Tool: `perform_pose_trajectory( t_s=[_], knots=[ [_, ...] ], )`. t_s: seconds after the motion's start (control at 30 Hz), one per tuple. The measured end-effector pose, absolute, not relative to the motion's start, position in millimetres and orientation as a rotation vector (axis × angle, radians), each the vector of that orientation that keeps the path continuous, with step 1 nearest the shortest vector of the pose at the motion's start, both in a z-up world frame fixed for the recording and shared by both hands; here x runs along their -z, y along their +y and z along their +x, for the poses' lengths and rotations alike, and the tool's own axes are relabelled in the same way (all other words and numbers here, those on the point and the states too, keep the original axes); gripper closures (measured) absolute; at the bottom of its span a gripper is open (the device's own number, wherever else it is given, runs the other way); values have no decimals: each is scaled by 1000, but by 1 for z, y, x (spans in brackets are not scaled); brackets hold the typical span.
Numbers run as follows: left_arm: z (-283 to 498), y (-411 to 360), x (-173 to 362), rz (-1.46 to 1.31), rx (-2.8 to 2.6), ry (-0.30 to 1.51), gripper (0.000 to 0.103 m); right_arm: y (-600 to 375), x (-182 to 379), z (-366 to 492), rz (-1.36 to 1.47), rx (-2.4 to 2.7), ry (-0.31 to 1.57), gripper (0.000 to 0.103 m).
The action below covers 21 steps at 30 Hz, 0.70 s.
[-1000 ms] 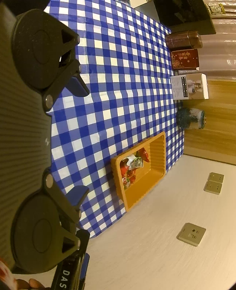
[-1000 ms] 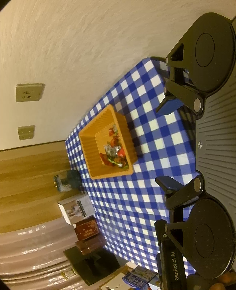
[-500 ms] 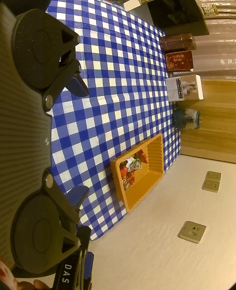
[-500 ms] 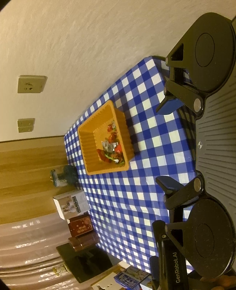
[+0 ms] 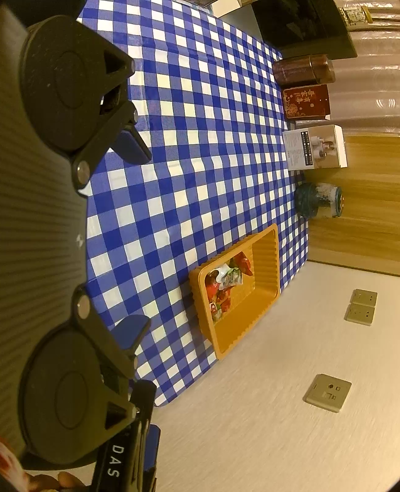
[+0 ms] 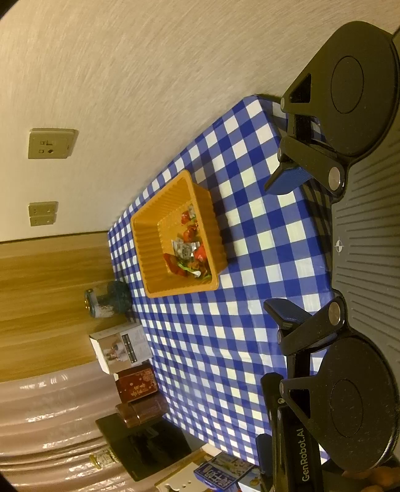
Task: Organize snacks
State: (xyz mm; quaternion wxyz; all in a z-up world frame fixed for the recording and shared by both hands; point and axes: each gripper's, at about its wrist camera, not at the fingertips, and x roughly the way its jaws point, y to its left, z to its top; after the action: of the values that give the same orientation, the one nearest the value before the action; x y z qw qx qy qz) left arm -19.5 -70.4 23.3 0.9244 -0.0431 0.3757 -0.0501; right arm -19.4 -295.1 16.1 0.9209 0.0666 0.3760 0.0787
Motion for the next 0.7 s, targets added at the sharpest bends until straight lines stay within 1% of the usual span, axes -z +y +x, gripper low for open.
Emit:
perform_pose_trajectory(
  t_s=[0.7],
  knots=[
    [-20,-70,-22,-86,108,773,0,-295,-18,-18,141,-155,771,29]
  ],
)
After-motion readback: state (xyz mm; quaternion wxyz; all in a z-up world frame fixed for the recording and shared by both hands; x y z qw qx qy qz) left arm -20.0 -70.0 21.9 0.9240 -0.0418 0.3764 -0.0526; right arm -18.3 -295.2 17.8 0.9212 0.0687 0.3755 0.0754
